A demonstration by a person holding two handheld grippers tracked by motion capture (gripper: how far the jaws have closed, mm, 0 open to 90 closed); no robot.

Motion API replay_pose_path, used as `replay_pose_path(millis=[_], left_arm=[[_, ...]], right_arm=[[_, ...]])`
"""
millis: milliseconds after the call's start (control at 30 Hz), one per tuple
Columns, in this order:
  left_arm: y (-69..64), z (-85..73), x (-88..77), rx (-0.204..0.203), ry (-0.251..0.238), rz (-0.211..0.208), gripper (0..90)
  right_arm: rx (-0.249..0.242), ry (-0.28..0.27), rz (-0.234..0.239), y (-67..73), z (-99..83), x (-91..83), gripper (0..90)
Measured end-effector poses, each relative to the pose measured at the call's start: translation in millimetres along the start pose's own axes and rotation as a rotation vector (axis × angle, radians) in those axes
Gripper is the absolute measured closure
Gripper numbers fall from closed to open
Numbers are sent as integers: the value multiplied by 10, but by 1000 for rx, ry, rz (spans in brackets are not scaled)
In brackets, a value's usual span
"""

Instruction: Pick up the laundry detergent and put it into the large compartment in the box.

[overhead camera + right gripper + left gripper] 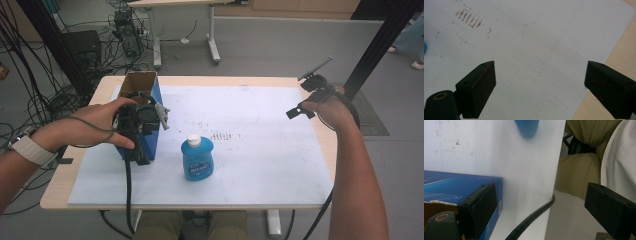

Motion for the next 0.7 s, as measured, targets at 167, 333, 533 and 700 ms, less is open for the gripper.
replay_pose_path(millis=[167,333,533,700], left_arm=[[11,11,-3,-4,-1,2,115],[21,22,-30,-13,-6,2,114],[5,37,-57,-30,-11,8,112],[-30,58,-87,-27,-17,13,112]], right_arm=[[0,-1,-1,-7,-5,-4,102],[1,0,0,-17,-21,-2,105],[0,-3,-3,-21,-38,-11,105],[3,-7,-4,-27,-67,-21,105]])
Point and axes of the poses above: each handheld gripper's, and its own axes: x roughly forward along the jaws, z roughly out of its top, y roughly to its left, the point moved 9 cm from there along x, roughly forward along the jaws, and after that the axes turned 1 degree about -y, right-handed, at the moved point
